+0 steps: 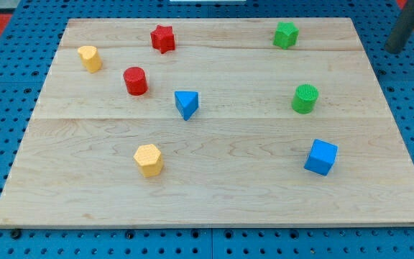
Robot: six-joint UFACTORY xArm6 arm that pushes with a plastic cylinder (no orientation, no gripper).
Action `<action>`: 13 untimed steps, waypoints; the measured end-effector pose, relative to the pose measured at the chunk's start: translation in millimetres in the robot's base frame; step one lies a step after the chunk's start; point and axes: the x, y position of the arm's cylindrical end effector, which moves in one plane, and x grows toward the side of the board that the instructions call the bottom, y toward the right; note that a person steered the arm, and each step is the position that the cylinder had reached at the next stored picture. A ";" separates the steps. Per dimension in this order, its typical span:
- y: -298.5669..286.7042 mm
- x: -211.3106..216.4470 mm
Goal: Point at red circle
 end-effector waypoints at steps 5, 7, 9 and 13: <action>-58.6 111.2; -88.4 73.8; -231.3 43.1; -503.9 32.9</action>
